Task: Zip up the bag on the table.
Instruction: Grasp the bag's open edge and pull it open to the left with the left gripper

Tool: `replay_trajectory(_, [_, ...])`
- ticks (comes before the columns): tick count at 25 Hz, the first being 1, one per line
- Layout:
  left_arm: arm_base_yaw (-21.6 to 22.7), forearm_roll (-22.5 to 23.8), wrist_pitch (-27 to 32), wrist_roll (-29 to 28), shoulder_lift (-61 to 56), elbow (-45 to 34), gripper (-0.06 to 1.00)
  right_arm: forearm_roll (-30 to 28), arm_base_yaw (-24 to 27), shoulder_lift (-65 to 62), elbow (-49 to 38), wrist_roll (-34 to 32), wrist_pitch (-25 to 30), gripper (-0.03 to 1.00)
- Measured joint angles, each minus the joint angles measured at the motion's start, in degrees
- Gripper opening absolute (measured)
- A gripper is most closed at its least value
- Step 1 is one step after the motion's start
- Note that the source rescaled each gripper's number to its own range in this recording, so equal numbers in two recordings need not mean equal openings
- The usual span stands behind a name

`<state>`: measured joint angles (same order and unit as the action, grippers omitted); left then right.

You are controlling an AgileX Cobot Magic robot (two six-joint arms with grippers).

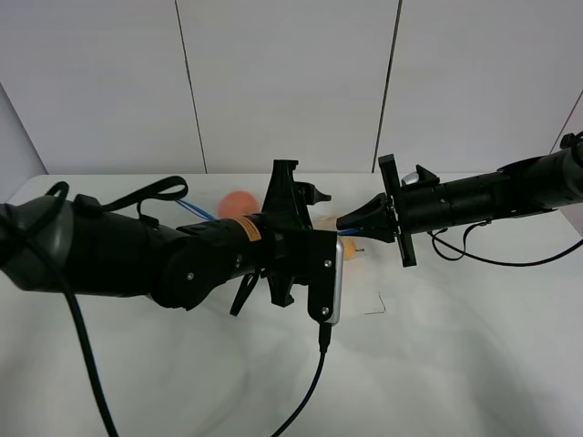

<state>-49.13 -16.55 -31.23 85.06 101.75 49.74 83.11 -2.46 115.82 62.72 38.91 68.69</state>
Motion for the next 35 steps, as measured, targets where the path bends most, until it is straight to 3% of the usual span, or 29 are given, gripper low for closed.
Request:
replay_trajectory(3, [0.00,4.29,-5.60,-3.45,3.33,0.04,0.91,0.00,0.00,0.00,0.00,0.00,0.00,0.00])
replay_trajectory(7, [1.32,5.05,-9.89,-4.15,6.29,0.04,0.80,0.00,0.00,0.00,0.00,0.00,0.00,0.00])
replay_trajectory(12, [3.49,4.49,-10.42,-4.27,6.44,0.04,0.69,0.00,0.00,0.00,0.00,0.00,-0.02,0.00])
replay_trajectory(16, [2.28,4.49,-10.59,-4.27,6.44,-0.01,0.62,0.00,0.00,0.00,0.00,0.00,-0.07,0.00])
replay_trajectory(26, [1.16,5.37,-10.60,-4.31,6.03,-1.91,0.59,0.00,0.00,0.00,0.00,0.00,-0.07,0.00])
replay_trajectory(35, [1.16,5.80,-10.59,-4.39,4.25,-2.85,0.28,0.00,0.00,0.00,0.00,0.00,-0.13,0.00])
